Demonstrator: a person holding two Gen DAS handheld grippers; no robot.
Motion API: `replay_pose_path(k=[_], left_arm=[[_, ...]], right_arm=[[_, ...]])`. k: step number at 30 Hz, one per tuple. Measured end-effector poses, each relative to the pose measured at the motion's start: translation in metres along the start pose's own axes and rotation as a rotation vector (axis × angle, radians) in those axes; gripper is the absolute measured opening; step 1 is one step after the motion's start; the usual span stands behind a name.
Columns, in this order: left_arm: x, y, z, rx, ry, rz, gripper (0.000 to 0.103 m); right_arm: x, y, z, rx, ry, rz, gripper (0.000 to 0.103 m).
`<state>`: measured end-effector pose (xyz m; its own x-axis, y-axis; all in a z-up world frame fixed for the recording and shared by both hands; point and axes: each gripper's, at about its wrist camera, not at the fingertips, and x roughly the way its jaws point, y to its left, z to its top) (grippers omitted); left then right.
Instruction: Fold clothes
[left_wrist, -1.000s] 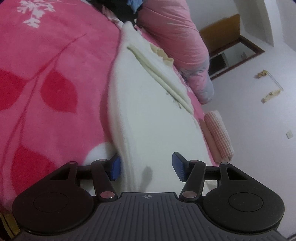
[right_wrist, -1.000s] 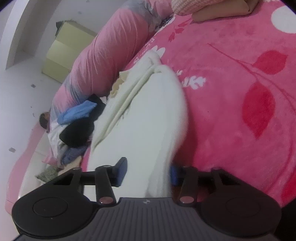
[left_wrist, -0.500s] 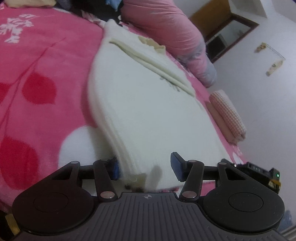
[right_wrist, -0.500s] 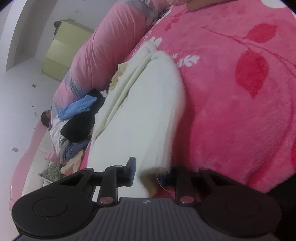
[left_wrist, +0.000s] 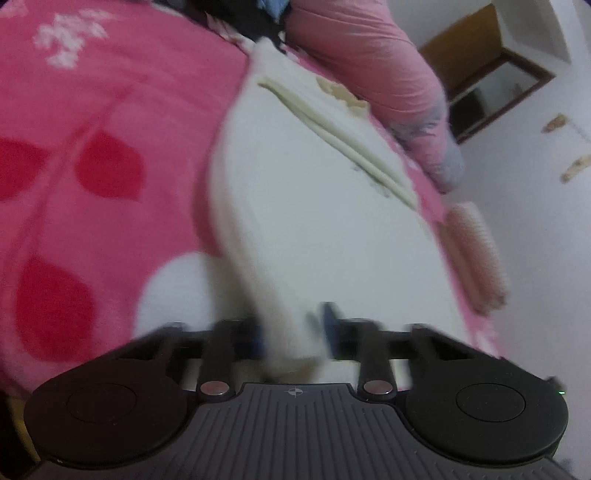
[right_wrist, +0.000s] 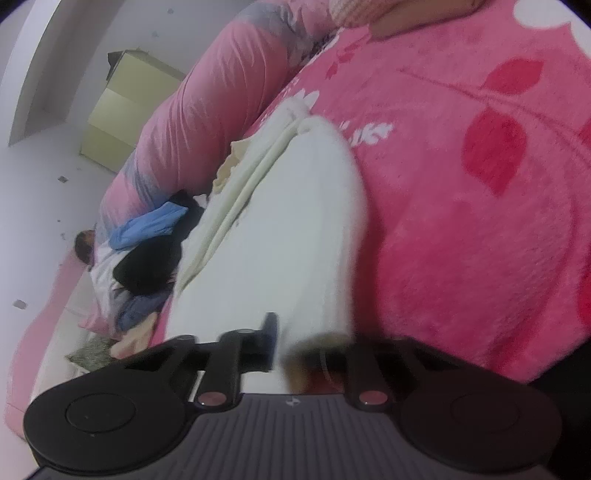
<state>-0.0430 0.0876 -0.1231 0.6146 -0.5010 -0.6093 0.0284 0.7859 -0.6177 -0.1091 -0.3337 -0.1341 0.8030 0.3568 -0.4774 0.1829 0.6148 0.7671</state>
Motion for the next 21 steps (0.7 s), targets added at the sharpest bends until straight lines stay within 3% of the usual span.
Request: replay_pose_path(k=[5, 21], left_arm=[[-0.015, -0.004, -0.001, 0.024, -0.054, 0.019, 0.004], [-0.07, -0.028, -0.016, 0.146, -0.162, -0.05, 0.002]], right_arm=[[-0.01, 0.008, -0.003, -0.034, -0.061, 0.004, 0.005], [-0.073, 0.052, -0.01, -0.194, -0.185, 0.031, 0.003]])
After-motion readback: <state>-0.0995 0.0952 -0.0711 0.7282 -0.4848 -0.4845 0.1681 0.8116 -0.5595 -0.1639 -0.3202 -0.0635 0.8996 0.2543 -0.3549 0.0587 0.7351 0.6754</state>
